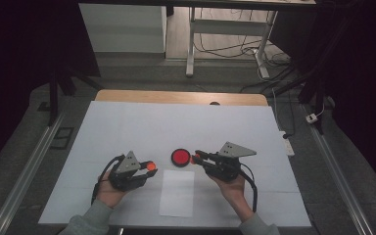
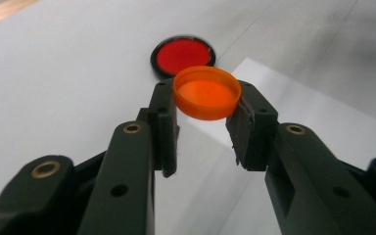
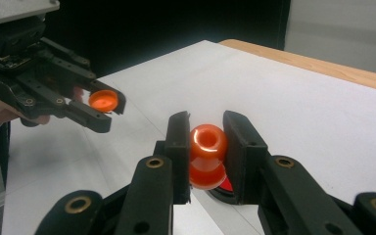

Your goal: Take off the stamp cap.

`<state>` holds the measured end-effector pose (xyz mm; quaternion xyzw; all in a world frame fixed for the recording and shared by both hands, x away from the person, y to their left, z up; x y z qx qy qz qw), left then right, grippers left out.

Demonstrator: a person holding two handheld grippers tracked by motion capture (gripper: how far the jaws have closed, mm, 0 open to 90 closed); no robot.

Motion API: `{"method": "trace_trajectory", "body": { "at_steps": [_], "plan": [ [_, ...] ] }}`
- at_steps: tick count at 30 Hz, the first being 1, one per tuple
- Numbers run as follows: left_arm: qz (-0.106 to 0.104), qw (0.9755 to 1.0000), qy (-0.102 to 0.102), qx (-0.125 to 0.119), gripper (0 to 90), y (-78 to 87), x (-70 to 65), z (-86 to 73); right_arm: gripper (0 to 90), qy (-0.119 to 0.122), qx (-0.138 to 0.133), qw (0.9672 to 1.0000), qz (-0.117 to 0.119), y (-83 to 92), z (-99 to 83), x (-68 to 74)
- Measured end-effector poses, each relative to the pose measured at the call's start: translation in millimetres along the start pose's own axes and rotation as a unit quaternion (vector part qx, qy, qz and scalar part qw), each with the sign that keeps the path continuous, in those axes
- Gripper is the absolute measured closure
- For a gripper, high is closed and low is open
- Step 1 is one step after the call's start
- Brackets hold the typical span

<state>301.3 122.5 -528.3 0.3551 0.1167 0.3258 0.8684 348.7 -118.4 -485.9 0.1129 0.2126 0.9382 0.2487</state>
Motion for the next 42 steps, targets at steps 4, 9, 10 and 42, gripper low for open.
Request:
{"method": "trace_trajectory", "body": {
  "at_steps": [4,9,10,42],
  "plan": [
    [0.005,0.9999,0.014,-0.002,64.8,9.1,3.3,-12.6,72.5,0.0,0.001,1.0,-0.001,0.1,-0.3,0.0],
    [0.016,0.9994,0.03,-0.009,64.8,20.8,8.9,-24.2,72.5,0.001,0.001,1.0,0.0,-0.3,-0.4,0.2],
    [0.017,0.9993,0.032,-0.011,64.8,22.3,9.8,-25.8,72.5,0.001,0.001,1.0,0.0,-0.4,-0.4,0.2],
    [0.037,0.9961,0.079,-0.011,64.7,42.6,30.4,-63.3,72.5,0.004,-0.005,1.0,-0.005,2.2,2.5,-1.7]
  ]
}}
Point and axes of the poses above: each handheld gripper's, and its own axes: y roughly backward along the jaws, z roughly out of its top, x roughly to its left, the point moved 6 cm from there along -y, roughly forward along the jaws, and after that the axes turned 8 degrees about x, right-handed, at the moved point
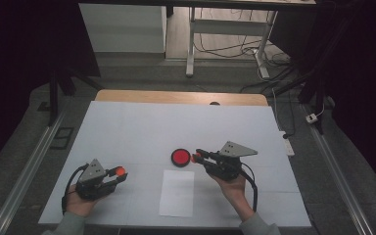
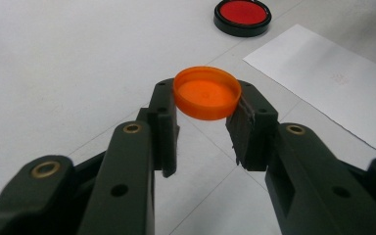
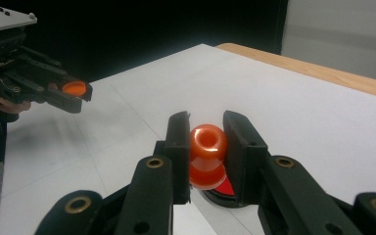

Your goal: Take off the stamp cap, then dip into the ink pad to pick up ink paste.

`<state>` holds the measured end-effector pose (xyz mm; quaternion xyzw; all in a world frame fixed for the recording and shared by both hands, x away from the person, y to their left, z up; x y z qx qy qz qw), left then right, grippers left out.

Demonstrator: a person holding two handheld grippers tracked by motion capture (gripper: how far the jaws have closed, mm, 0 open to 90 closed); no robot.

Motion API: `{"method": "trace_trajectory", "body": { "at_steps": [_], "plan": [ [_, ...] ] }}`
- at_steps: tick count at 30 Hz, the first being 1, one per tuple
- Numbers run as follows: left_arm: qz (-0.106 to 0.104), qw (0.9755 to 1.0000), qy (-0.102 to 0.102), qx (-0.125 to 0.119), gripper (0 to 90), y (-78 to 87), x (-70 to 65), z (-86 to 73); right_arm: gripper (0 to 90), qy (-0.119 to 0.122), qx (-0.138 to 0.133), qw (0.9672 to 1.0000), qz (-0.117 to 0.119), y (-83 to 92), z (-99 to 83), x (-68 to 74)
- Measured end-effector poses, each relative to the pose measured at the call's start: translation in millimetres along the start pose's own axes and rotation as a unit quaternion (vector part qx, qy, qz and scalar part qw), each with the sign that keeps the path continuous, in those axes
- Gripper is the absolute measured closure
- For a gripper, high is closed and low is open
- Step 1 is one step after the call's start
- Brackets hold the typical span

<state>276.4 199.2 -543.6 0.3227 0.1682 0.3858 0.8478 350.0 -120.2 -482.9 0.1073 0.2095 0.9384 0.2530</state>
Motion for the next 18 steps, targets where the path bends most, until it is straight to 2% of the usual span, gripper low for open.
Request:
{"method": "trace_trajectory", "body": {
  "at_steps": [18],
  "plan": [
    [-0.007,0.9999,-0.01,0.003,64.7,-2.6,-4.8,1.9,72.4,-0.004,-0.001,1.0,-0.005,-0.8,2.2,1.3]
  ]
}}
Point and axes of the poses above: each handheld gripper's, and its own axes: y roughly backward along the jaws, z roughly out of its top, x roughly to its left, the point moved 6 cm from there along -y, roughly forward along the jaws, and after that the axes turned 8 degrees about x, right-handed, at the moved point
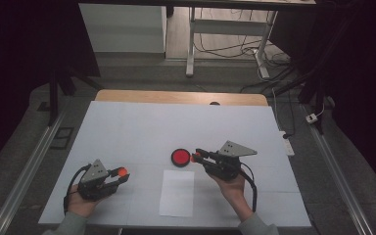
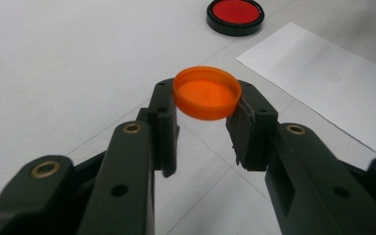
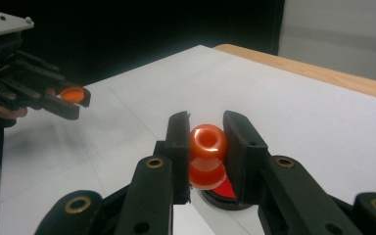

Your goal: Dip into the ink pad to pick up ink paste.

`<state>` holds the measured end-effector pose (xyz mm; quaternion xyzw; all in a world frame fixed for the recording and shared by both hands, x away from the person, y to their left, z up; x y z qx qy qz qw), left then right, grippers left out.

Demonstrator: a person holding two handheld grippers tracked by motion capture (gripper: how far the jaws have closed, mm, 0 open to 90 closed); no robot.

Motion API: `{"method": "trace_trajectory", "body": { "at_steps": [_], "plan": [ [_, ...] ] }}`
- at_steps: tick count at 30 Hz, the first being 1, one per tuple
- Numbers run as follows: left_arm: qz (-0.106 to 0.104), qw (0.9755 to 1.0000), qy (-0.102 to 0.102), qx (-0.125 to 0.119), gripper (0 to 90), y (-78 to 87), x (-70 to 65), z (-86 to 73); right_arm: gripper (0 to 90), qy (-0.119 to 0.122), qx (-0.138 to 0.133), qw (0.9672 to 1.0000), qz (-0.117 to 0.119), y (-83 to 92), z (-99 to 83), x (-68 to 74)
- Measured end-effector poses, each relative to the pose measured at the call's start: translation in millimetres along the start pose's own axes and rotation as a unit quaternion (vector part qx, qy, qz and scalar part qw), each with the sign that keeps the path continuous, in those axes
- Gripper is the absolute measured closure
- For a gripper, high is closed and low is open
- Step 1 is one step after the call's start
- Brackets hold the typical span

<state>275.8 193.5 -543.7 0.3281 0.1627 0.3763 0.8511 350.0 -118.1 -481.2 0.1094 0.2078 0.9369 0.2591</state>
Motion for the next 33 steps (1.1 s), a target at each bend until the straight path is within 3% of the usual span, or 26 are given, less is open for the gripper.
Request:
{"method": "trace_trajectory", "body": {
  "at_steps": [4,11,21,33],
  "plan": [
    [-0.002,1.0,0.002,-0.002,64.7,0.3,-0.2,-0.1,72.4,-0.004,-0.002,1.0,-0.002,-1.6,4.3,-2.3],
    [-0.002,1.0,0.0,0.001,64.7,-2.0,-1.3,0.1,72.5,-0.001,0.018,0.9998,-0.008,-16.5,7.9,-10.3],
    [-0.006,1.0,0.001,0.002,64.7,-3.2,-1.2,0.0,72.4,-0.016,0.033,0.9992,-0.016,-32.6,4.2,-19.6],
    [-0.008,1.0,0.002,0.005,64.7,-4.5,-0.3,-0.9,72.4,-0.017,0.057,0.9981,-0.013,-54.0,-3.7,-23.2]
  ]
}}
Point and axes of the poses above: each handheld gripper's, and its own axes: y roughly backward along the jaws, z roughly out of its top, x roughly to its left, the point moved 6 cm from there along -y, roughly forward along the jaws, and after that the axes turned 8 degrees about x, right-handed, at the moved point
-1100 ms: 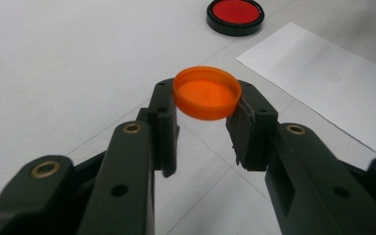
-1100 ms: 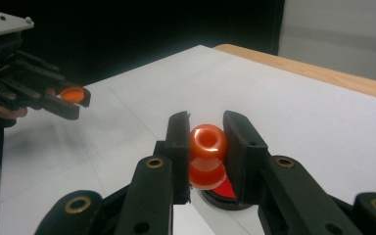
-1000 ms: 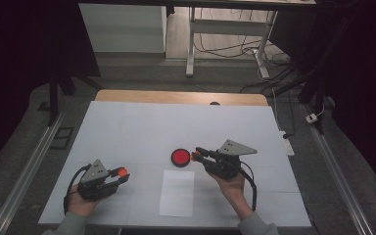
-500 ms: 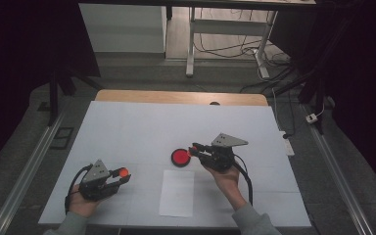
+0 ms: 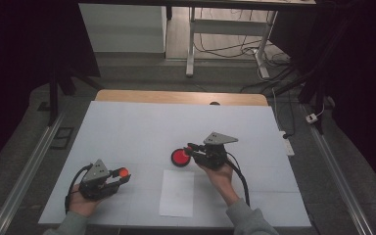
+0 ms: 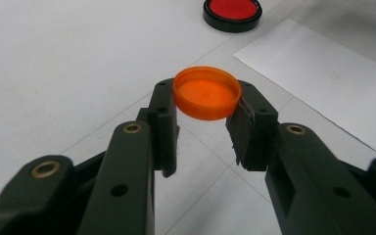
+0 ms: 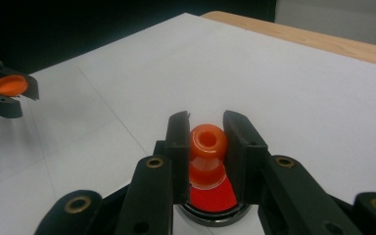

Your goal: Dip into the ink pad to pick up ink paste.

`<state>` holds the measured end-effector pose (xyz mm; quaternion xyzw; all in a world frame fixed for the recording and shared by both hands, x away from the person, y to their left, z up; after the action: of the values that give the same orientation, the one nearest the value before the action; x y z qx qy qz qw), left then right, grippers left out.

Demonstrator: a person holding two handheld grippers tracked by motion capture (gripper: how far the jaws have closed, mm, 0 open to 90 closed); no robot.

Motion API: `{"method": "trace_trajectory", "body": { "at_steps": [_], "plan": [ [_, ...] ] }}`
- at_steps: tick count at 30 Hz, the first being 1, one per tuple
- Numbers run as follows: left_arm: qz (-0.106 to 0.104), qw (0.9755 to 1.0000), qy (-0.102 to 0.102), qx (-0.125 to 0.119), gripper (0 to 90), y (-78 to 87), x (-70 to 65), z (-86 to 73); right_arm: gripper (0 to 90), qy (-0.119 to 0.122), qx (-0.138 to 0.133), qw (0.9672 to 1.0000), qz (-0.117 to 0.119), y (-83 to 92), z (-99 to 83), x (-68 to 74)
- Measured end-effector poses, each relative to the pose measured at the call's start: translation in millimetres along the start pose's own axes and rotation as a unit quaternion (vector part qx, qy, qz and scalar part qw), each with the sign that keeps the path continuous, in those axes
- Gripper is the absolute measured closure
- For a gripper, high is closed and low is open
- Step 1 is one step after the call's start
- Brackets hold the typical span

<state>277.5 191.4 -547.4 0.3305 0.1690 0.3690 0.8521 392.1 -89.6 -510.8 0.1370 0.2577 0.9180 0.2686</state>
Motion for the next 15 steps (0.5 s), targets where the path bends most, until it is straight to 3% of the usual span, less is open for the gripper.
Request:
{"method": "trace_trajectory", "body": {
  "at_steps": [15],
  "plan": [
    [0.001,1.0,-0.002,0.003,64.7,-0.4,0.9,-0.4,72.4,-0.004,0.027,0.9996,-0.001,-27.1,-8.6,-3.6]
  ]
}}
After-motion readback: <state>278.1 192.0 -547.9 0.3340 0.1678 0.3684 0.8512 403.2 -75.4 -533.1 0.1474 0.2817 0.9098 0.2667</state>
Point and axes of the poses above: each handheld gripper's, and its own axes: y roughly backward along the jaws, z roughly out of its top, x roughly to its left, the point moved 6 cm from there along -y, roughly forward along the jaws, and after that the axes turned 8 degrees about x, right-handed, at the moved point
